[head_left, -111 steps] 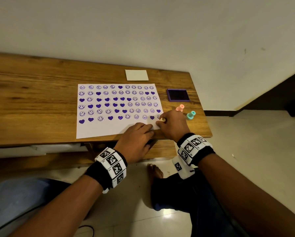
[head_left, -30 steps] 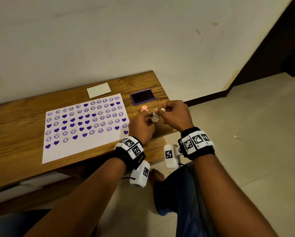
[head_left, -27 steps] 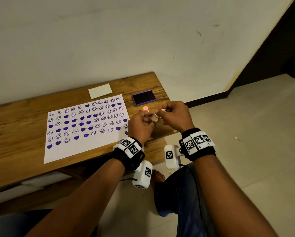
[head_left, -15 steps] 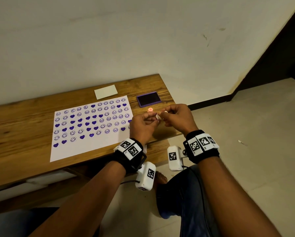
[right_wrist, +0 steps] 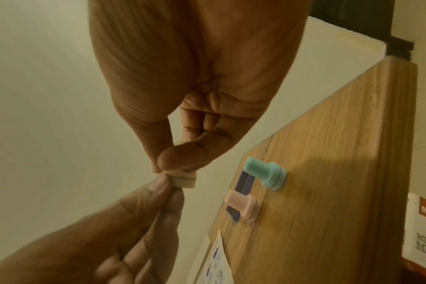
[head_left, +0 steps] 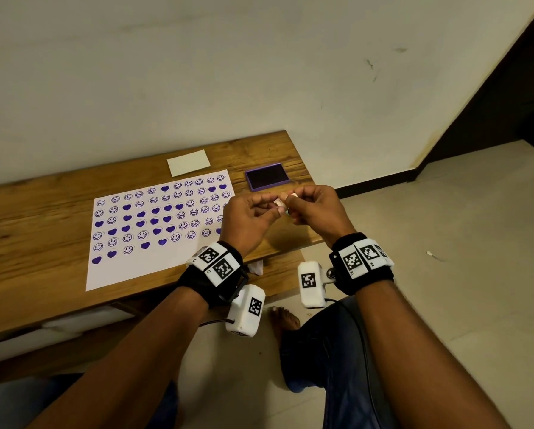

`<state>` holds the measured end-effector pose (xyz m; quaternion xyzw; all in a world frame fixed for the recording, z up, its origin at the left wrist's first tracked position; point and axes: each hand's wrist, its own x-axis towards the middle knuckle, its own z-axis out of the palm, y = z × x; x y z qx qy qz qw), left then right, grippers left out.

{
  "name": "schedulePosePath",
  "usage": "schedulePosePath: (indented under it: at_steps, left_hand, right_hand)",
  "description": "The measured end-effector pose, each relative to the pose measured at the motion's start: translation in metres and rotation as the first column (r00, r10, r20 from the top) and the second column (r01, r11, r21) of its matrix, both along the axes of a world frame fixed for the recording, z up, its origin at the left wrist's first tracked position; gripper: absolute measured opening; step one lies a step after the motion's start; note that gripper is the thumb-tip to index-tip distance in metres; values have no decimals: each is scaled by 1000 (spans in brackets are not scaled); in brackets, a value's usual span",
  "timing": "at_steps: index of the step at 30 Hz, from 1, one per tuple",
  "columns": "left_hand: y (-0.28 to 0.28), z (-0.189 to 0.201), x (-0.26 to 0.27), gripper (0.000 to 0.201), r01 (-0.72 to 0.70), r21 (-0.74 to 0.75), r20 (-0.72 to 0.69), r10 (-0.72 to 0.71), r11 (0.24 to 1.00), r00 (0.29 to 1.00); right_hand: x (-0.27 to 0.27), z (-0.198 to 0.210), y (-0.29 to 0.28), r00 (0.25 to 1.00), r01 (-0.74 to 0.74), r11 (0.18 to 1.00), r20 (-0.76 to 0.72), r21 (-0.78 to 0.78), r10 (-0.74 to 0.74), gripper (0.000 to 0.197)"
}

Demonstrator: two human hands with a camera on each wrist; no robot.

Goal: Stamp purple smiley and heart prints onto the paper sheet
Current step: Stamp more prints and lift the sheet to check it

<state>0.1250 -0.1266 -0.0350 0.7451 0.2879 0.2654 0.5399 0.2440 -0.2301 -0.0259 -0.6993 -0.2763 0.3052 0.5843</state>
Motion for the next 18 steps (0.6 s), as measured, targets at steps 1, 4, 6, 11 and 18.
schedulePosePath:
  at_steps: [1,4,6,11,18]
  left_hand:
    - [2,0,-2,34,15,43,-32,-14,999,999]
    - [6,-4,-11,61,78,134,-158,-57,988,986]
    - [9,-9,-21,72,94,220,-237,-40,971,971]
    - [33,-15,-68,44,5,387,-349,141,922,926]
    - [73,-21,-137,61,58,489,-621,301,870,723]
  right_hand:
    - [-2,-1,1,1000,-3,1000,31,-13,4,7]
    - [-10,-9,8,961,53,992,277,-113,-20,13]
    - [-11,-14,12,906,129,972,423,-196,-35,20]
    - [-15,-22,21,825,213,880,561,-424,71,20]
    - [-32,-21,21,771,263,844,627,-467,107,34]
